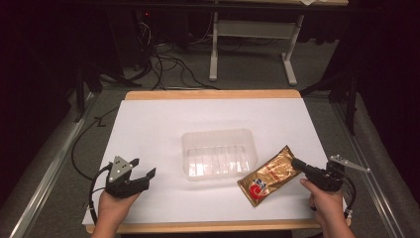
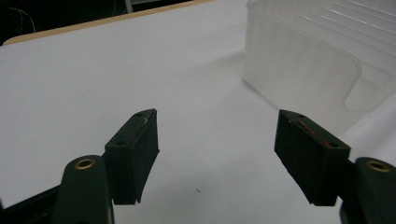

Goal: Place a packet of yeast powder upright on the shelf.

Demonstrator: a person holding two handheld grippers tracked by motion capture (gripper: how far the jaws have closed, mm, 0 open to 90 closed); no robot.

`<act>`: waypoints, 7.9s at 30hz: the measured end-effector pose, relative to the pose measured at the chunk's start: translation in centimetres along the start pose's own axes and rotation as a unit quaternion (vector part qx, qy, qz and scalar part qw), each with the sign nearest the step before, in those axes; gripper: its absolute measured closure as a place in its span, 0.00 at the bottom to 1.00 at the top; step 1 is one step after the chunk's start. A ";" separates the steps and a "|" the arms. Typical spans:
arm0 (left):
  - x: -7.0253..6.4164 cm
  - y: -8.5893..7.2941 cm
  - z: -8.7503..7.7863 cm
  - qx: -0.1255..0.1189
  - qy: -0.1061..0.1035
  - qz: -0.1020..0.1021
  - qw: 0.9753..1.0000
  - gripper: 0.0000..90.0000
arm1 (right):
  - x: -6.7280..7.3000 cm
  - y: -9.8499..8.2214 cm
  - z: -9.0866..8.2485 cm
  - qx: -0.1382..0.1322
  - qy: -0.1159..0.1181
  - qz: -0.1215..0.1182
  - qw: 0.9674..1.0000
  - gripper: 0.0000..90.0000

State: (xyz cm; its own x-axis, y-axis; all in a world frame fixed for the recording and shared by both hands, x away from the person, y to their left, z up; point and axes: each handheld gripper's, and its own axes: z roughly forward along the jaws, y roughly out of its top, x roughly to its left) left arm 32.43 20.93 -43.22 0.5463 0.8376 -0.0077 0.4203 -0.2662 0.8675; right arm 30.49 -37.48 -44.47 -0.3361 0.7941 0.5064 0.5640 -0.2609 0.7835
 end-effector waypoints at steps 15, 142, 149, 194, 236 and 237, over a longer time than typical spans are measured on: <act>0.1 0.0 0.0 -0.001 0.000 0.000 1.000 0.35 | 3.8 1.8 -1.8 -0.065 -0.012 -0.103 0.993 1.00; -0.1 0.1 -0.5 -0.018 -0.011 0.011 1.000 0.34 | 17.2 5.0 5.6 -0.222 -0.036 -0.119 0.967 1.00; 0.0 0.1 -0.6 -0.019 -0.011 0.013 1.000 0.34 | 17.8 4.7 5.9 -0.221 -0.039 -0.125 0.966 1.00; 0.0 0.0 -0.3 -0.010 -0.015 0.014 1.000 0.34 | 16.7 1.7 8.8 -0.144 -0.056 -0.153 0.976 1.00; 0.1 0.1 -0.3 -0.010 -0.014 0.018 1.000 0.34 | 16.3 3.4 11.5 -0.091 -0.059 -0.170 0.980 0.86; 0.1 0.0 -0.3 -0.010 -0.014 0.017 1.000 0.34 | 16.3 3.6 11.3 -0.087 -0.055 -0.170 0.980 0.79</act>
State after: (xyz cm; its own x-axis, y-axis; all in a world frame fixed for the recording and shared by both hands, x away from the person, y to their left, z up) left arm 32.26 21.12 -43.02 0.5800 0.8146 0.0087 0.3867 -0.2847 0.8772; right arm 35.55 -19.21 -37.50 -0.3940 0.9031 0.1709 0.2923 -0.0532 0.9549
